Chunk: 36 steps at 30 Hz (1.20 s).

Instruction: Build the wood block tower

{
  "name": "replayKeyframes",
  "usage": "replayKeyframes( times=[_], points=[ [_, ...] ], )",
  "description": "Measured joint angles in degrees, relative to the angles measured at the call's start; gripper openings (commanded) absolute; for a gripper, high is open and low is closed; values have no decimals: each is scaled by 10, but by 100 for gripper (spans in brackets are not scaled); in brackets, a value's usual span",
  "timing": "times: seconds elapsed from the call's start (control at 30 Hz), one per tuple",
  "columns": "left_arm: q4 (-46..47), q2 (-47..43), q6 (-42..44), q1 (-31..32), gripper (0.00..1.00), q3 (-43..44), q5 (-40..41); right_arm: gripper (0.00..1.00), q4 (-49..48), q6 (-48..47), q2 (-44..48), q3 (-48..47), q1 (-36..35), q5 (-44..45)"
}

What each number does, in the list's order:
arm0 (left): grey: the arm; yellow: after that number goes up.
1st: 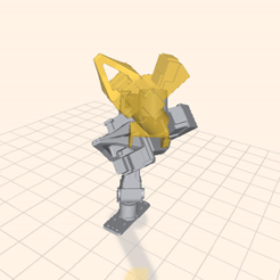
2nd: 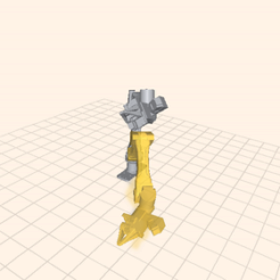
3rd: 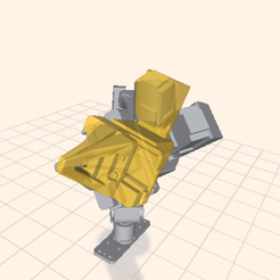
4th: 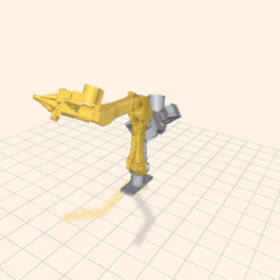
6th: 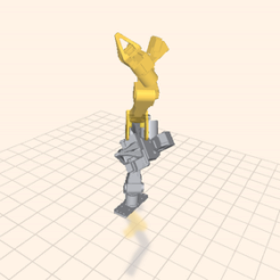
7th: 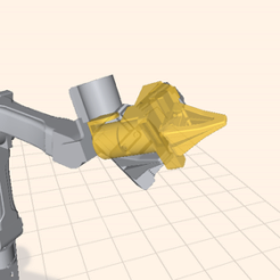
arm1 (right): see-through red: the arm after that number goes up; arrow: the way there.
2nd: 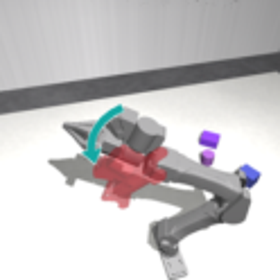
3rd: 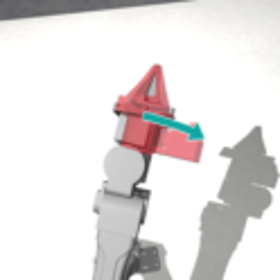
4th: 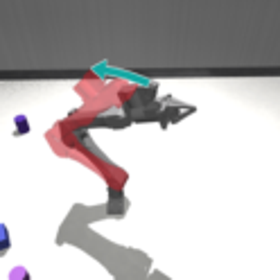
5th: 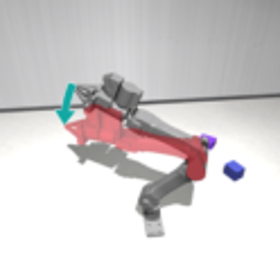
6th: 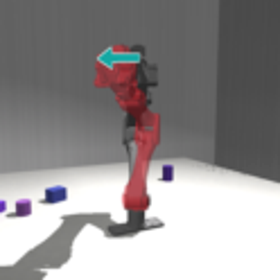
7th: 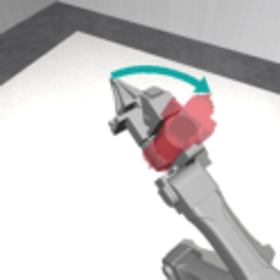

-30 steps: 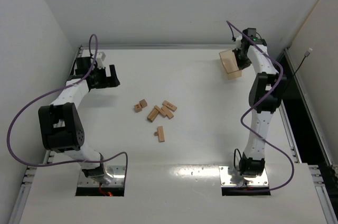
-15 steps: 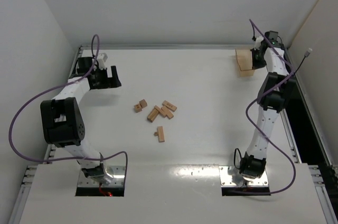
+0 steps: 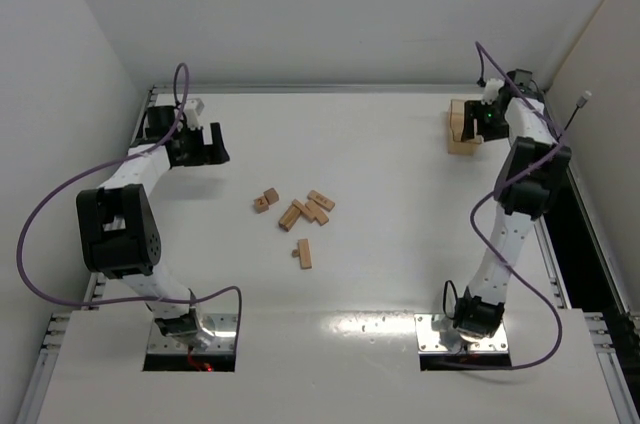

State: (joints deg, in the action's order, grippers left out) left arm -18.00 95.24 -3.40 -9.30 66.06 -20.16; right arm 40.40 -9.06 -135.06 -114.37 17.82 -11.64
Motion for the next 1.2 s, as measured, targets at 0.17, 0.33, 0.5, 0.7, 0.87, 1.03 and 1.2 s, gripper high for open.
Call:
replayKeyframes(
  times=[0.17, 0.33, 0.5, 0.7, 0.87, 1.03, 1.2],
  points=[
    [7, -19, 0, 0, 100, -28, -2, 65, -34, 1, 191, 157, -8, -51],
    [17, -60, -1, 0, 100, -67, -3, 67, -84, -10, 400, 300, -47, -114],
    [26, -83, -2, 0, 100, -78, -6, 70, -70, -96, 512, 369, -186, -141],
    [29, -98, -3, 0, 100, -82, -9, 86, -36, -181, 519, 447, -388, -127],
    [30, -112, -3, 0, 100, -83, -8, 99, -32, -200, 452, 450, -472, -88],
    [30, -114, -3, 0, 100, -85, -8, 99, -60, -189, 391, 450, -517, -43],
    [30, -113, -3, 0, 100, -85, -8, 99, -91, -156, 342, 440, -552, 5]
  ],
)
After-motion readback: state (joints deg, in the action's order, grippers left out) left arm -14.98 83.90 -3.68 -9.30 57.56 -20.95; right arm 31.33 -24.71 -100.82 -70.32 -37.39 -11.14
